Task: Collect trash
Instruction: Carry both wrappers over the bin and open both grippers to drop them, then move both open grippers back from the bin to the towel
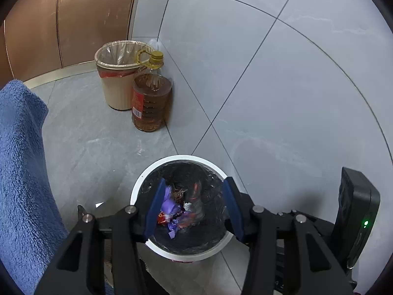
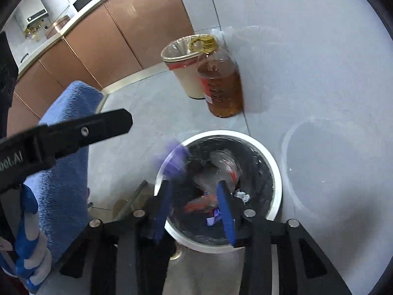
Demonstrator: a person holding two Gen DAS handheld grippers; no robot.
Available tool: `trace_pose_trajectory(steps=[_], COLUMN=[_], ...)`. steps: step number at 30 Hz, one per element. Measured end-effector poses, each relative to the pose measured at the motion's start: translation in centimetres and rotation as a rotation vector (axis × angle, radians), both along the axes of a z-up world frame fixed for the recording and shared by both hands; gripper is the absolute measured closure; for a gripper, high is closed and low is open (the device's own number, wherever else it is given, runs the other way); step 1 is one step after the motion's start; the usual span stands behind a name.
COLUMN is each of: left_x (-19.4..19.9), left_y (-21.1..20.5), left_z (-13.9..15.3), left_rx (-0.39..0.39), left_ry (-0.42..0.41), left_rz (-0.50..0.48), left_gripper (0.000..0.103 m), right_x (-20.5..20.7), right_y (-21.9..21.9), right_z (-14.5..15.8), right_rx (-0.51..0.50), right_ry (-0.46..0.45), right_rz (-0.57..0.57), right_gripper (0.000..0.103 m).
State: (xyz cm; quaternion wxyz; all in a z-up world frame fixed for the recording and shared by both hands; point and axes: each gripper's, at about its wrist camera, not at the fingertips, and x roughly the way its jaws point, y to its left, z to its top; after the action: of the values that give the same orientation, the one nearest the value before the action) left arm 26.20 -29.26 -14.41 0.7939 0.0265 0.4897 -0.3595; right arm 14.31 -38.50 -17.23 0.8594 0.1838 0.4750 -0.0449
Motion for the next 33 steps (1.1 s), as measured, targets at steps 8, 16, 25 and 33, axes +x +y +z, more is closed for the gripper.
trace_pose_trajectory(steps=[8, 16, 25, 33], left_x=[-1.4, -4.7, -8.9, -13.6], left_y=[2.5, 7.8, 14.0, 19.8], left_z=[2.3, 7.0, 11.8, 16.4], left_rx=[-0.047, -0.072, -0.040, -0.033], left_ry=[-0.052, -0.171, -0.300, -0.464], left_rz=[0.049, 0.126, 0.212, 0.364], left_gripper=[0.056, 0.056, 0.050, 0.042], right_x=[-0.7, -2.1, -4.6, -7.8], right_y=[0.7, 3.9, 8.3, 12.0], right_z=[1.2, 6.4, 12.9, 17.9], right_rx=[-0.006, -0.052, -0.119, -0.210], right_ry=[-0.022, -0.130, -0.264, -0.375], right_rz=[-0.019, 0.039, 0.122, 0.166], right_gripper=[0.056, 0.051, 0.049, 0.042])
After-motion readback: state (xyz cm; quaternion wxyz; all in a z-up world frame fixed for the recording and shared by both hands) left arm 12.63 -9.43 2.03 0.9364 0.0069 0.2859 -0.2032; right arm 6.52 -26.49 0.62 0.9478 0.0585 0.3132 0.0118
